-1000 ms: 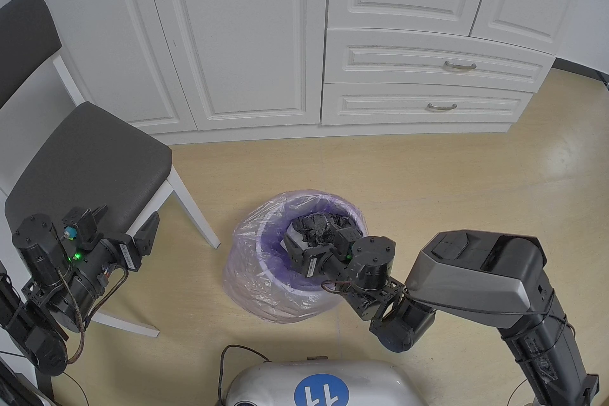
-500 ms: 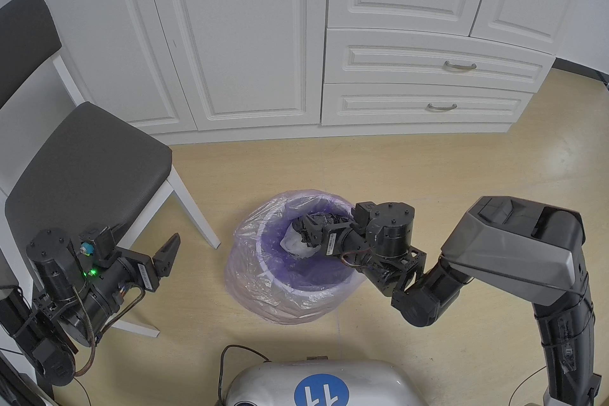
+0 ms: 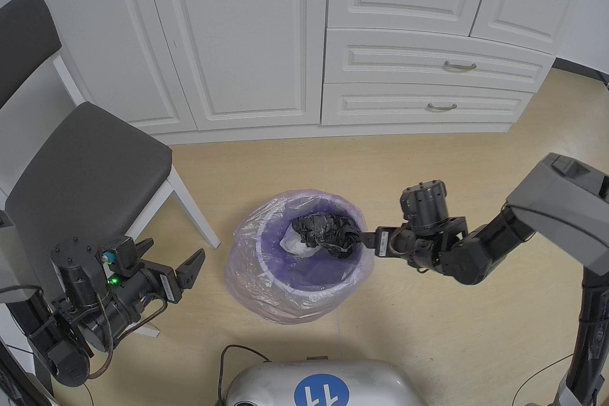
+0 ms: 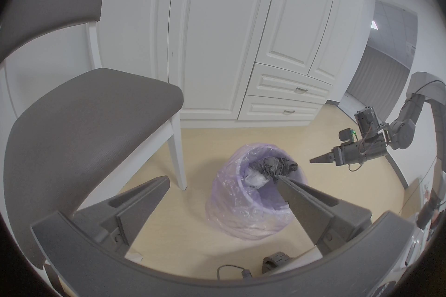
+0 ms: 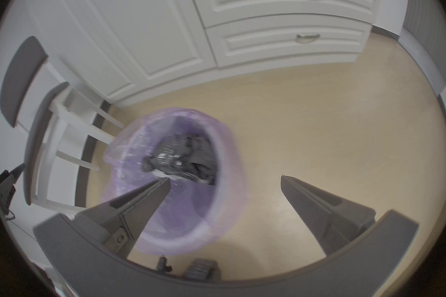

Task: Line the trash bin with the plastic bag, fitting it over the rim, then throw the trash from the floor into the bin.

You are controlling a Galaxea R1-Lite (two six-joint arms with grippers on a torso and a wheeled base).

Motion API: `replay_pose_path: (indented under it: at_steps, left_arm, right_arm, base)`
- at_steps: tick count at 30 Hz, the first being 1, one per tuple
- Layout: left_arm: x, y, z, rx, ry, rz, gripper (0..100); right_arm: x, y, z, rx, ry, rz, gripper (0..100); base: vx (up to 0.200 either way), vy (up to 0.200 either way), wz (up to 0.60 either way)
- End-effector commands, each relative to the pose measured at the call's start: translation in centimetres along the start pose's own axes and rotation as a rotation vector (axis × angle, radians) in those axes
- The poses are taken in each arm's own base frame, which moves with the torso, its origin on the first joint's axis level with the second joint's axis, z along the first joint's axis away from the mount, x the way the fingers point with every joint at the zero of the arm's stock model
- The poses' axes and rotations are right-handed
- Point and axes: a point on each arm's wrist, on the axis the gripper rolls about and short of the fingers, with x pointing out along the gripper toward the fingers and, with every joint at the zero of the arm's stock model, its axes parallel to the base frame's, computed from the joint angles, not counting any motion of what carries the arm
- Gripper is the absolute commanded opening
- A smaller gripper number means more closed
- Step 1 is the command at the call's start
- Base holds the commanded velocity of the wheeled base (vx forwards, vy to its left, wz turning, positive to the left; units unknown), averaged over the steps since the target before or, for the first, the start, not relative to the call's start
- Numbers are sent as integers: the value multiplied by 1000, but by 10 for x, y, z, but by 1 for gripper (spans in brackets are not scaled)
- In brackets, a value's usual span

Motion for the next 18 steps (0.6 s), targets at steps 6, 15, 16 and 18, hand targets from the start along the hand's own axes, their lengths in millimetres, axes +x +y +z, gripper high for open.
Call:
replay_pose_path:
  at_steps: [6, 15, 16, 18]
  left_arm:
    - [15, 13, 47, -17, -34, 64, 100]
    - [-57, 12, 107, 20, -153, 96, 100]
    - [-63, 12, 113, 20, -162, 105, 100]
    - [-75, 13, 124, 16, -178, 117, 100]
  right_arm:
    - [-81, -46, 54, -34, -136, -72, 100]
    - [-178, -71, 85, -111, -541, -62, 100]
    - [-187, -75, 87, -131, -580, -74, 100]
    - [-202, -79, 91, -163, -643, -93, 100]
  base:
    - [0, 0, 0]
    - [0, 0, 0]
    - [0, 0, 0]
    - [0, 0, 0]
